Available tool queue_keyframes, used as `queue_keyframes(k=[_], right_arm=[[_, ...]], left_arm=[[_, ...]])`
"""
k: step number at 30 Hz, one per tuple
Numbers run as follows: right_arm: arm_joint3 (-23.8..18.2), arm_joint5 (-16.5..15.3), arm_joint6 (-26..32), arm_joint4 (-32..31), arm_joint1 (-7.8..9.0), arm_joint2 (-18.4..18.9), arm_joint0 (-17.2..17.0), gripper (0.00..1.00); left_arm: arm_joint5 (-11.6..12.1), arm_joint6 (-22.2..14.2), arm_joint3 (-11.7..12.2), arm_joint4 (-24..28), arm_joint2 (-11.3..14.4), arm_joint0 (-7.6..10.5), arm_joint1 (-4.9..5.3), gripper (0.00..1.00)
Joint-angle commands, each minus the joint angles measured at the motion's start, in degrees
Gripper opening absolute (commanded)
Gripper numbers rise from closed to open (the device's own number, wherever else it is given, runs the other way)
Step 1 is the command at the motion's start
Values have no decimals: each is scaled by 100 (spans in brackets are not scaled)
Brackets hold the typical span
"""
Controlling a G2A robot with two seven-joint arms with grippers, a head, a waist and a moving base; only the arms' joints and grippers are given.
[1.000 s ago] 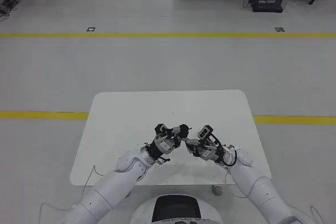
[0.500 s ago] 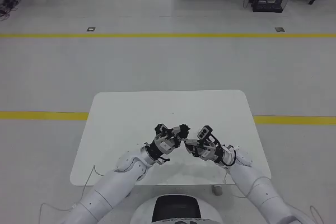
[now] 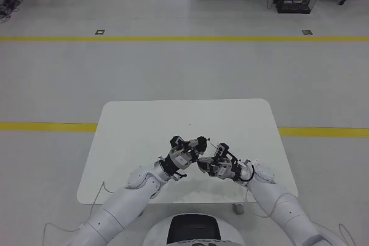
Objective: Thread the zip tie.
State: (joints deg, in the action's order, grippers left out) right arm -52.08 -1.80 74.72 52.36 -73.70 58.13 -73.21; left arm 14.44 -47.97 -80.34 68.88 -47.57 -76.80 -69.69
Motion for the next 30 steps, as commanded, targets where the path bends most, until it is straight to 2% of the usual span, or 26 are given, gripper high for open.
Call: queue_keyframes(k=[1,7,17,20,26,30], right_arm=[[7,-62,-16,61,-9,14,-1,100],[-57,-320,-65,319,4,217,-45,100],[-95,-354,-194,301,8,241,-68,100],[-208,-575,-351,172,91,495,-165,100],[-597,-846,-459,-16,315,1199,-467,100],[-951,-967,-590,-66,436,1648,-718,100]], left_arm=[[0,0,0,0,0,0,0,0],[0,0,0,0,0,0,0,0],[0,0,0,0,0,0,0,0],[-13,53,-24,-14,1,-4,-2,0],[-210,184,-398,-8,-80,-140,12,0],[-333,456,-686,-8,-142,-270,26,0]])
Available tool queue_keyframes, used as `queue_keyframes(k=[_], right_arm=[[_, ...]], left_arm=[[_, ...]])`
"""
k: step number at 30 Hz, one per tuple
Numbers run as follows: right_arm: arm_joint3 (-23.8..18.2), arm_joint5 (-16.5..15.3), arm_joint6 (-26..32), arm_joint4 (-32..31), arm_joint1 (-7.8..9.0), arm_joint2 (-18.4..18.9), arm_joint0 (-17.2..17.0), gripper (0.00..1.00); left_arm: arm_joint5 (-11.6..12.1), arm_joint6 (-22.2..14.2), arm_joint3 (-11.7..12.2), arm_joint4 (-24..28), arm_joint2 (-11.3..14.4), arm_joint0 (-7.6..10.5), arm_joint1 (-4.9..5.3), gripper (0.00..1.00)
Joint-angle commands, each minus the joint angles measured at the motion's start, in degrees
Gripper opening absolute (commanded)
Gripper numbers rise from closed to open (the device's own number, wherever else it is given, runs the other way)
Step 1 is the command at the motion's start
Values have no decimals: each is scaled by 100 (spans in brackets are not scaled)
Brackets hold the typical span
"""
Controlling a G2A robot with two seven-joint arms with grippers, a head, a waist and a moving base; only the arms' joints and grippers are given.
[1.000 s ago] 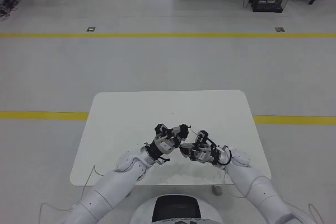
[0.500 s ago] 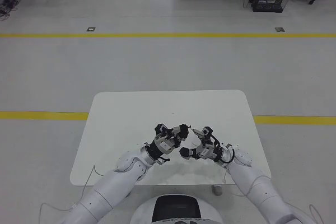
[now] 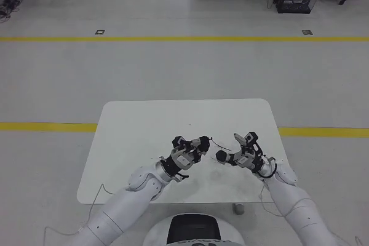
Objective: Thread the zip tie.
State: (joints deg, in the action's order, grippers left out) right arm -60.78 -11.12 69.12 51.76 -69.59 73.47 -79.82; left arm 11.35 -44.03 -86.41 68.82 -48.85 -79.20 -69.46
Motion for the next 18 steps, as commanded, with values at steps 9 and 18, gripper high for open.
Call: queue_keyframes(k=[9,18], right_arm=[[-453,-41,-352,-196,138,531,-355,100],[-453,-41,-352,-196,138,531,-355,100]], left_arm=[[-159,54,-448,69,-129,-170,27,0],[-159,54,-448,69,-129,-170,27,0]])
